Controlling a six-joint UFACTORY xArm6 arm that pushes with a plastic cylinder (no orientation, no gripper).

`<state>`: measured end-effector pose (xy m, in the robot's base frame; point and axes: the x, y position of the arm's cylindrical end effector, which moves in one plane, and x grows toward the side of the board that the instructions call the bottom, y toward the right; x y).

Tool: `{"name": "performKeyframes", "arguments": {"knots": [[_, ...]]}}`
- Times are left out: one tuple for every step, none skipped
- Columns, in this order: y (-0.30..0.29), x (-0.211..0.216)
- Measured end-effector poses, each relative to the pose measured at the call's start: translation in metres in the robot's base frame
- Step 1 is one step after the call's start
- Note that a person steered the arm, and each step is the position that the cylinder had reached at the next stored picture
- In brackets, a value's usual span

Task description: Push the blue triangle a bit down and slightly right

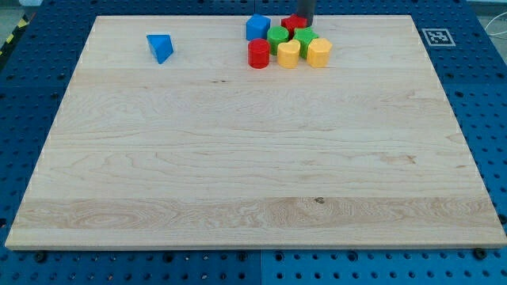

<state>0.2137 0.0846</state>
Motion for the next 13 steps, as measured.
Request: {"name": "performKeyframes", "arguments": {"knots": [[-0.012, -0.011], [-0.016, -0.021], [-0.029, -0.020], [-0.066, -0.020], [-0.093, -0.020], [-0.114, -0.020], [-0.132, -0.020], [-0.160, -0.018], [-0.193, -0.005], [-0.229, 0.021], [-0.259, 0.051], [-0.290, 0.069], [-0.306, 0.072]]}}
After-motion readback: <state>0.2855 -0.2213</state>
